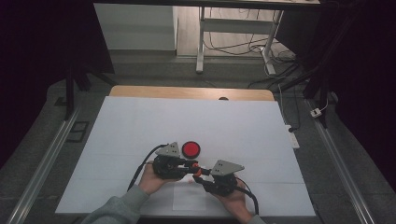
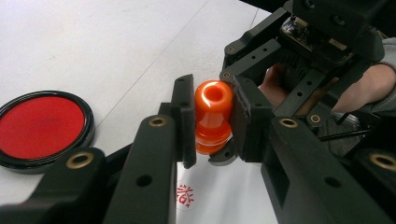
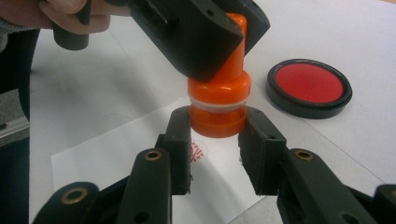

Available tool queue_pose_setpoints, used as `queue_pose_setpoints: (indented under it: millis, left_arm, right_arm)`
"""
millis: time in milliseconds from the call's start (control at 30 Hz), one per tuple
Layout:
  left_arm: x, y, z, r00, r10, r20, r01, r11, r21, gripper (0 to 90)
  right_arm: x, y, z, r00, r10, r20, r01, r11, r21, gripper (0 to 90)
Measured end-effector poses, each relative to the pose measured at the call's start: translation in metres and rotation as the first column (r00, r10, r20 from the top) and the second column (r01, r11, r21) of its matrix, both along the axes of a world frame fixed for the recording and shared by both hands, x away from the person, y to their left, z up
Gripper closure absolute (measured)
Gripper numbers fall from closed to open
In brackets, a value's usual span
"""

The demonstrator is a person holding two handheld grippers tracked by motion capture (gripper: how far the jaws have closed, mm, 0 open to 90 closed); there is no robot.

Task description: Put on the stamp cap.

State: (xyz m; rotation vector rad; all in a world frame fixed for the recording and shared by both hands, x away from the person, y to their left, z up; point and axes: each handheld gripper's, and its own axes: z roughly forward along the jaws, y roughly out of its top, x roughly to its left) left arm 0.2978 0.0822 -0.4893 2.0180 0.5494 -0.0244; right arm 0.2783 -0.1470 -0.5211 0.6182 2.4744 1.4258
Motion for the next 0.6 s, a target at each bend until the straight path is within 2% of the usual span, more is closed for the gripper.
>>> queue_pose_setpoints:
  millis: [133, 600]
  left_arm:
    - [0.0001, -0.0006, -0.0009, 1.0, -0.001, -0.001, 0.001, 1.0, 0.002, 72.0]
    - [-0.0002, -0.0027, -0.0035, 1.0, -0.002, 0.001, 0.002, 1.0, 0.009, 72.0]
  right_arm:
    - [0.0003, -0.0006, 0.0, 1.0, -0.005, -0.006, 0.005, 1.0, 0.012, 64.4]
    - [0.0001, -0.0012, 0.0001, 1.0, -0.008, -0.003, 0.008, 1.0, 0.008, 64.4]
